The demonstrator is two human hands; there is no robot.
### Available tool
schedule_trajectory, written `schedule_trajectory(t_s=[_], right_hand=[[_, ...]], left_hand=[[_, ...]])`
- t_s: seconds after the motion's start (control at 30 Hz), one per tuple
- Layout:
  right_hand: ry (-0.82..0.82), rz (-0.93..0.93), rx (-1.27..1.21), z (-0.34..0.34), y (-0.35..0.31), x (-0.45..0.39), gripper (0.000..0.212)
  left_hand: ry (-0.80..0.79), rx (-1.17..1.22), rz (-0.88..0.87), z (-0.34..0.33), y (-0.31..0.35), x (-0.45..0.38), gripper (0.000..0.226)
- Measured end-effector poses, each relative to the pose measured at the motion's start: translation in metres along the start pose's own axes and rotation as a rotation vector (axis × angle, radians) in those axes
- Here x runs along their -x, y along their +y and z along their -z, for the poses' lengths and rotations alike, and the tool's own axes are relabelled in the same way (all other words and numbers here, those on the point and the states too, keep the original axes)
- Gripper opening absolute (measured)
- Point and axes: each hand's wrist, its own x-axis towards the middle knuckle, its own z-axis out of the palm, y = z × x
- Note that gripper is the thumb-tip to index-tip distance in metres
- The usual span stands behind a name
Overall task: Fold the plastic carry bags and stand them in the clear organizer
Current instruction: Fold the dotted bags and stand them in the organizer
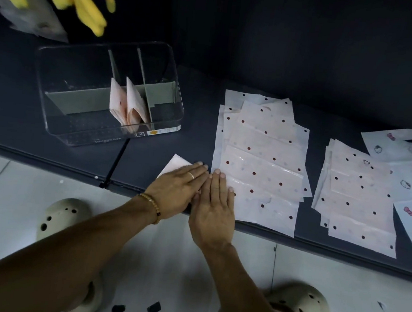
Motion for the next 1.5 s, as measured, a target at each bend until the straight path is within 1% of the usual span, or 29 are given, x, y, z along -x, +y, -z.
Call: schedule_trajectory(t_s=[0.07, 0.17, 0.27, 0.37, 0.47, 0.57, 0.63, 0.73, 0.8, 0.9, 0.97, 1.03, 1.07, 1.13, 1.17, 1.2, 1.23, 1.27, 1.3, 1.33, 1.37, 1.4, 1.47, 1.5], right_hand=[[0.008, -0.009, 0.03, -0.001, 0.002, -0.001, 0.06], [0.0, -0.003, 0.012, -0.002, 0.001, 0.0, 0.058], [0.019, -0.021, -0.01, 0.0, 0.001, 0.001, 0.057], [0.028, -0.023, -0.028, 0.002, 0.0, 0.001, 0.056], [-0.015, -0.011, -0.02, 0.001, 0.001, 0.0, 0.057], [-0.045, -0.013, -0.016, 0.001, 0.001, -0.001, 0.058], [-0.021, -0.021, -0.026, 0.003, -0.001, 0.0, 0.057], [0.036, -0.027, -0.031, 0.007, -0.002, 0.001, 0.055], [0.033, -0.01, -0.034, 0.007, 0.0, 0.001, 0.055], [-0.04, 0.024, -0.041, 0.007, 0.005, -0.001, 0.055], [-0.084, 0.055, -0.031, 0.009, 0.01, -0.002, 0.057], [-0.081, 0.064, -0.097, 0.014, 0.012, -0.003, 0.058], [-0.063, 0.055, -0.15, 0.018, 0.012, -0.004, 0.058], [-0.001, -0.002, -0.281, 0.03, 0.007, -0.011, 0.061], [0.015, -0.067, -0.403, 0.037, 0.002, -0.017, 0.062], [0.0, -0.159, -0.573, 0.047, -0.002, -0.025, 0.063], [-0.027, -0.255, -0.76, 0.058, -0.007, -0.033, 0.059], [-0.055, -0.324, -0.937, 0.069, -0.013, -0.041, 0.047], [-0.063, -0.36, -1.061, 0.076, -0.016, -0.049, 0.027], [-0.056, -0.364, -1.125, 0.082, -0.02, -0.056, 0.008], [-0.039, -0.328, -1.149, 0.086, -0.023, -0.062, 0.007], [-0.022, -0.292, -1.153, 0.093, -0.027, -0.066, 0.014], [0.031, -0.251, -1.129, 0.101, -0.038, -0.075, 0.016], [0.057, -0.24, -1.122, 0.102, -0.042, -0.081, 0.015]], left_hand=[[-0.004, -0.033, -0.013, -0.005, -0.007, -0.001, 0.073], [-0.017, -0.017, -0.062, -0.004, -0.02, -0.001, 0.058], [-0.064, 0.014, -0.096, -0.003, -0.033, -0.002, 0.053], [-0.079, 0.009, -0.06, 0.001, -0.055, 0.002, 0.053], [-0.092, -0.033, 0.007, 0.011, -0.08, 0.01, 0.053], [-0.135, -0.012, 0.076, 0.021, -0.09, 0.014, 0.055], [-0.1, 0.039, 0.127, 0.024, -0.083, 0.014, 0.056], [0.049, 0.136, 0.23, 0.027, -0.056, 0.007, 0.056], [0.113, 0.096, 0.234, 0.027, -0.037, -0.003, 0.055], [0.127, -0.007, 0.22, 0.029, -0.025, -0.016, 0.042], [0.081, 0.012, 0.235, 0.034, -0.024, -0.019, 0.027], [0.047, 0.096, 0.256, 0.04, -0.023, -0.019, 0.015], [0.04, 0.185, 0.277, 0.044, -0.023, -0.017, 0.011], [0.051, 0.476, 0.346, 0.052, -0.024, -0.009, 0.004], [0.079, 0.654, 0.377, 0.057, -0.026, -0.005, 0.001], [0.127, 0.817, 0.406, 0.064, -0.029, 0.0, 0.006], [0.192, 0.953, 0.431, 0.072, -0.031, 0.004, 0.01], [0.27, 1.069, 0.455, 0.079, -0.034, 0.007, 0.014], [0.345, 1.172, 0.474, 0.087, -0.037, 0.009, 0.016], [0.407, 1.258, 0.487, 0.093, -0.039, 0.011, 0.016], [0.45, 1.316, 0.495, 0.099, -0.041, 0.013, 0.014], [0.484, 1.344, 0.503, 0.103, -0.043, 0.014, 0.012], [0.578, 1.326, 0.544, 0.109, -0.048, 0.018, 0.006], [0.658, 1.292, 0.581, 0.111, -0.052, 0.02, 0.006]])
